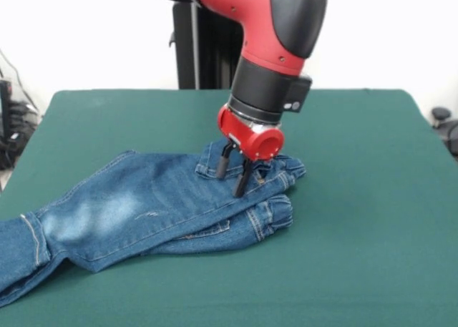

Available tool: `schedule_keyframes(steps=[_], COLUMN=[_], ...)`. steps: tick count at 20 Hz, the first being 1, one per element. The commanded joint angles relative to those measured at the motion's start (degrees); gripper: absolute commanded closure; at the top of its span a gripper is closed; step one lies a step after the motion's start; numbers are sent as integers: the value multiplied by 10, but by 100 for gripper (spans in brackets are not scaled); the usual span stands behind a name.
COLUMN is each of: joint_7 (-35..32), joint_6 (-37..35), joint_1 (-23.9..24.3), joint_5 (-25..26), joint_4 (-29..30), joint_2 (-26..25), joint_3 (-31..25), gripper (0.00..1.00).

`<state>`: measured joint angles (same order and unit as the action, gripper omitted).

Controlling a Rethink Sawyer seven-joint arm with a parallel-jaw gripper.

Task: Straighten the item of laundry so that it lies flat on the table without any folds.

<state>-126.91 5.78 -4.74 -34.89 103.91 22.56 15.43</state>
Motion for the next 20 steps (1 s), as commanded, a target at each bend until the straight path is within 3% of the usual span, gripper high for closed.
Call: schedule_keyframes(steps=[1,10,20], joint_7=[-94,-96,-96], joint_6=[-115,-115,-65], joint_1=[-44,-42,-15], joint_5=[-7,-1,14], joint_4=[41,47,56], joint_2=[28,36,23], joint_3=[-10,-11,-45], gripper=[0,0,0])
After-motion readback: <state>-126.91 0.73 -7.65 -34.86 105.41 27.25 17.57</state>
